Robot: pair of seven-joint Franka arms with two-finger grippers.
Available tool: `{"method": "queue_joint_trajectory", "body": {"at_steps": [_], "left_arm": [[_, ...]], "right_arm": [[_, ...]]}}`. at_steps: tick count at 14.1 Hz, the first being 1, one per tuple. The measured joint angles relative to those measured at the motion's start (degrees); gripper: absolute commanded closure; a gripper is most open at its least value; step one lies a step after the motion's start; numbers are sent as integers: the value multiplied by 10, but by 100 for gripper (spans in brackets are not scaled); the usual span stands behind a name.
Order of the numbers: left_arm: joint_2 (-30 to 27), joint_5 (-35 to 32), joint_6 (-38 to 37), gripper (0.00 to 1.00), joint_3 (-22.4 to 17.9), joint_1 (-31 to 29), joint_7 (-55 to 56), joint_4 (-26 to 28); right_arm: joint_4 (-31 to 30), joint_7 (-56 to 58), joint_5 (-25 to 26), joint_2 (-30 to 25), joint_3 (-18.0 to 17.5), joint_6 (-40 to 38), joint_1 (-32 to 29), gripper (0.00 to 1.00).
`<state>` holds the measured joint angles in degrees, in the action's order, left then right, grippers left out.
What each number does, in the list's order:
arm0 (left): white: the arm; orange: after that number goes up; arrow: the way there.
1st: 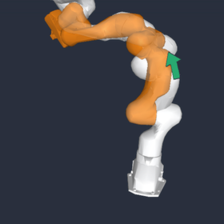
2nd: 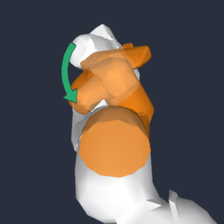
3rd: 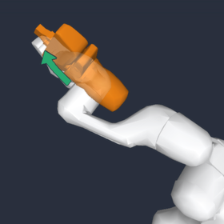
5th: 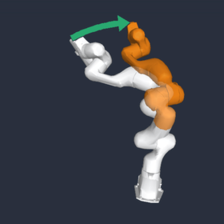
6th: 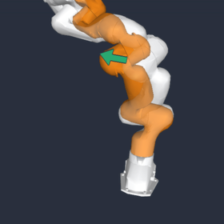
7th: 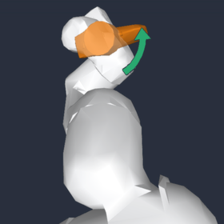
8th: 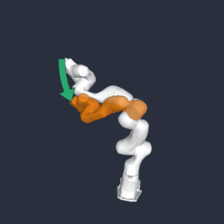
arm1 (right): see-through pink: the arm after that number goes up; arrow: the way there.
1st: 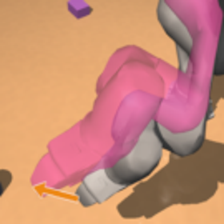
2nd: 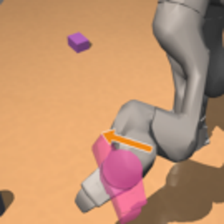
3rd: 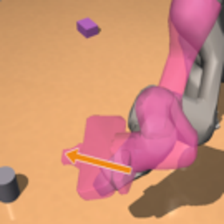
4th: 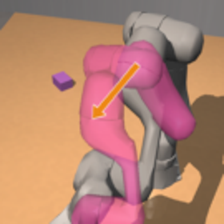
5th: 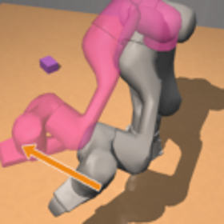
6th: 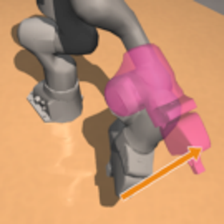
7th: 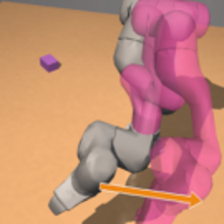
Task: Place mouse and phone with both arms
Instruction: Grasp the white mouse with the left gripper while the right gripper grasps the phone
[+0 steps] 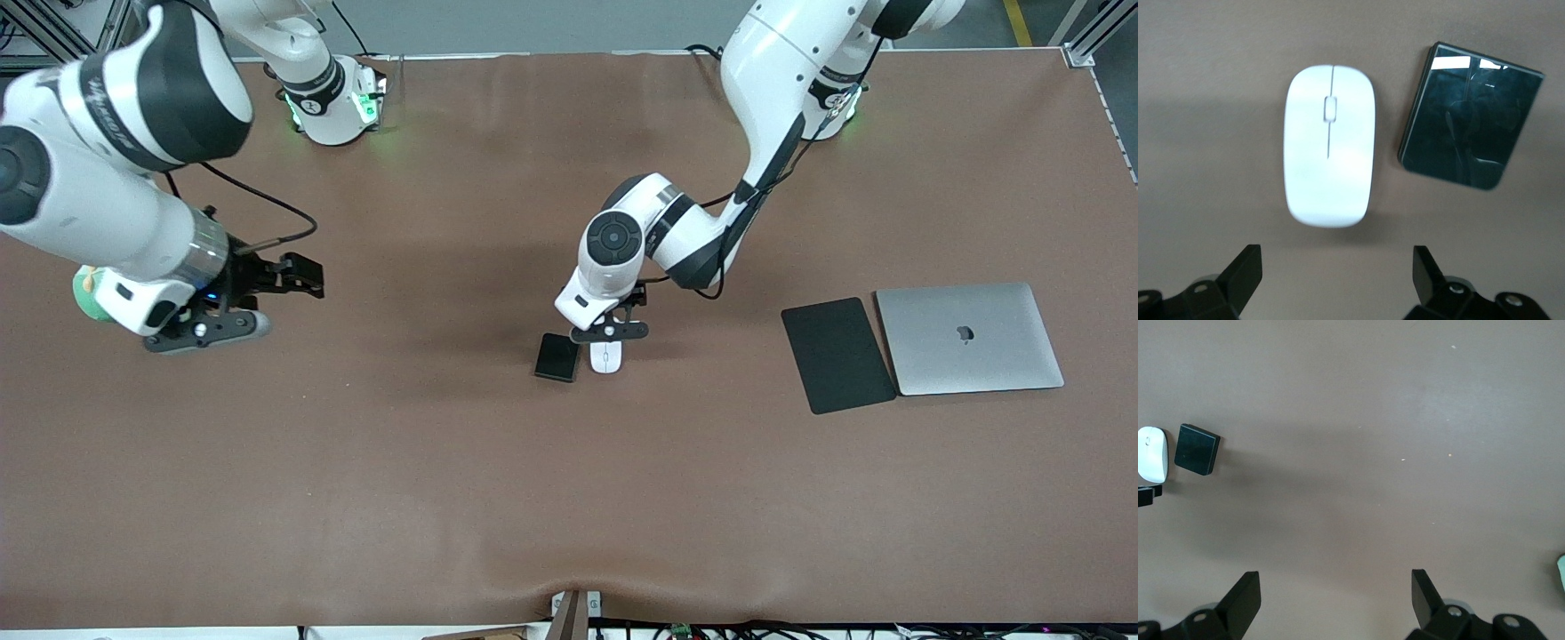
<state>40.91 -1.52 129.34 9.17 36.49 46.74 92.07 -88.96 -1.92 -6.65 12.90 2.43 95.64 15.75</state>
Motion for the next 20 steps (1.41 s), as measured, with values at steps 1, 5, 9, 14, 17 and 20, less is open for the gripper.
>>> {"method": "queue_joint_trajectory", "body": {"at_steps": [1,5,9,14,17,20], "left_arm": [[12,-6,9,0,-1,0,0,-3],[43,-13,31,0,-5,0,0,-7],[45,-25,31,0,-12,-2,0,-14],[54,-27,31,6,-22,-4,0,-40],[67,-27,31,19,-26,-4,0,-49],[68,-27,32,41,-26,-3,-2,-56]], "right_arm": [[0,0,0,7,0,3,6,0],[0,0,0,34,0,14,32,0],[1,0,0,65,0,59,56,0],[30,-26,-1,117,0,73,78,0],[56,-73,-1,155,-1,86,98,0],[65,-100,-1,174,-1,101,109,0]]}}
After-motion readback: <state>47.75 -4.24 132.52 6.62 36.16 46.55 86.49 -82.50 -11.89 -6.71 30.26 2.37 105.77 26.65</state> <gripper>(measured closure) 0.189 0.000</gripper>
